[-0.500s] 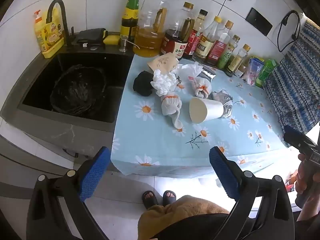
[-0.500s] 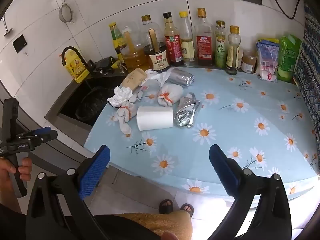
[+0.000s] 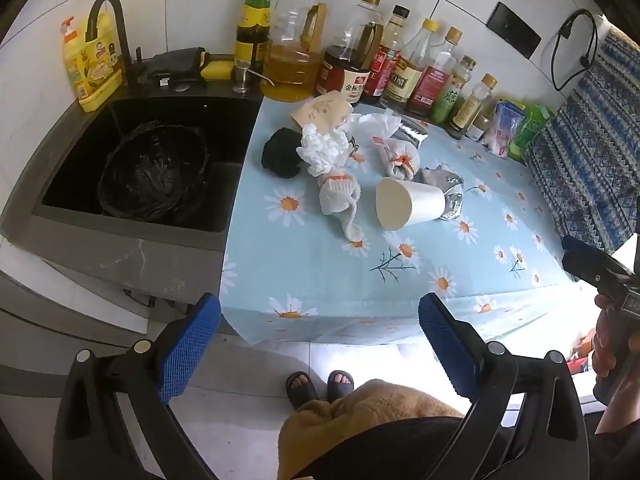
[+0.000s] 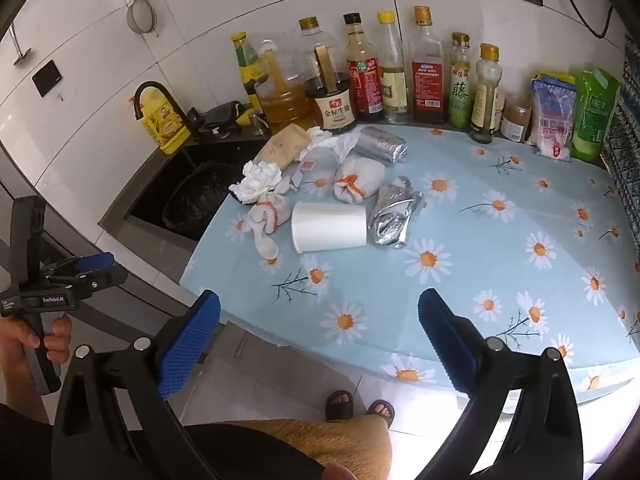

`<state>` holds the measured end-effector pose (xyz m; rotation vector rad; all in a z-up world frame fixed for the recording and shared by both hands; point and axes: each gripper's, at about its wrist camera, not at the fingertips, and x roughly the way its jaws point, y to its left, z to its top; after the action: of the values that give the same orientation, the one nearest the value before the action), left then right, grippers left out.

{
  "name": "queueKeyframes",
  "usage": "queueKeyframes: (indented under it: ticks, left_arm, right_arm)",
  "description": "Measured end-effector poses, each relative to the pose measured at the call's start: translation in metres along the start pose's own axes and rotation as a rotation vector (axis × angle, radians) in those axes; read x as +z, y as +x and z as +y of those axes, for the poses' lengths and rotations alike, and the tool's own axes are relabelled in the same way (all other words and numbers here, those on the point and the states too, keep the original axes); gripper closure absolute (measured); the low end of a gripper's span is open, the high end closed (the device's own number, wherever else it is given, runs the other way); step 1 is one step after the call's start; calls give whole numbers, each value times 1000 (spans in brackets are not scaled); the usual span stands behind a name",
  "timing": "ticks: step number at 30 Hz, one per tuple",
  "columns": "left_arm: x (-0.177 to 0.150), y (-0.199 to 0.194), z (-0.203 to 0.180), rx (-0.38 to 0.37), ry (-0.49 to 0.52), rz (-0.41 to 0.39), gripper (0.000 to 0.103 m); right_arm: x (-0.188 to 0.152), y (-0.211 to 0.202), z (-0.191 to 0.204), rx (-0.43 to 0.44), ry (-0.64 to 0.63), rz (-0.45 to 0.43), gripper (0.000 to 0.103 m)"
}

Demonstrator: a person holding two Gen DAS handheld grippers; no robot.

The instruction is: Collect trash

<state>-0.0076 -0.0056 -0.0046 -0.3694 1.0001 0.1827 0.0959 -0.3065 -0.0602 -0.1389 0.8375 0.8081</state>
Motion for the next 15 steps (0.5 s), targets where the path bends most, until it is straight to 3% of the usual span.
queueKeyframes:
  ticks: [15]
  left_arm:
    - [2, 0, -8, -17, 26, 0, 7]
  right_arm:
    - [-2, -5, 1, -2, 12, -8, 5]
